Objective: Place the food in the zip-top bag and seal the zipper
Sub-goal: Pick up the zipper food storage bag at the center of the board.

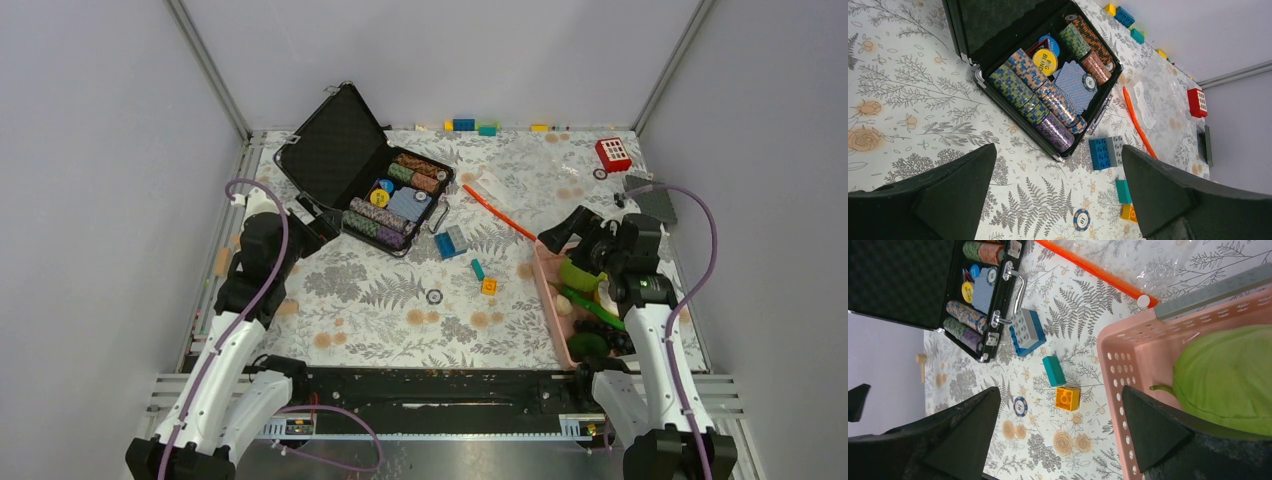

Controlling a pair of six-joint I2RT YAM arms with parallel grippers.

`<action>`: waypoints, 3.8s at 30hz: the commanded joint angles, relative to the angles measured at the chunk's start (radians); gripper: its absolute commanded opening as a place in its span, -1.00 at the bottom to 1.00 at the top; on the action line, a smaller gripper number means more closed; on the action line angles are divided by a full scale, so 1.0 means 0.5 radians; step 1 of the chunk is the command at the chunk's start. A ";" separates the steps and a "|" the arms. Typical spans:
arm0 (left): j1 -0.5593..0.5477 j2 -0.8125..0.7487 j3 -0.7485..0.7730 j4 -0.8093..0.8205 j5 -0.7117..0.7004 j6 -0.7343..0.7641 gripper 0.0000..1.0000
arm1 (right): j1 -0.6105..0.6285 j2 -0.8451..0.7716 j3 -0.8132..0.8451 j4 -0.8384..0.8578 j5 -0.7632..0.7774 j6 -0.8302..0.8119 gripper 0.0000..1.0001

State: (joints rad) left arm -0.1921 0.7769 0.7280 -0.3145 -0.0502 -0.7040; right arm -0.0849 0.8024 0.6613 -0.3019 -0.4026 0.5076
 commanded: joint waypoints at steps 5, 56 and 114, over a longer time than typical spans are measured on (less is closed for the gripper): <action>0.000 -0.016 -0.016 0.136 0.027 0.090 0.98 | 0.385 0.283 0.376 0.017 0.242 -0.400 0.99; 0.003 0.300 -0.099 0.338 0.091 0.129 0.97 | 0.958 3.689 3.788 -1.257 1.313 0.206 0.99; -0.713 0.142 -0.047 0.664 0.832 0.719 0.98 | 1.110 1.073 1.209 0.047 -0.037 0.769 -1.00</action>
State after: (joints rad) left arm -0.4053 0.8528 0.6689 -0.0280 0.4641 -0.5175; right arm 0.4118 1.4113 1.2804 -0.3538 -0.2783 0.7704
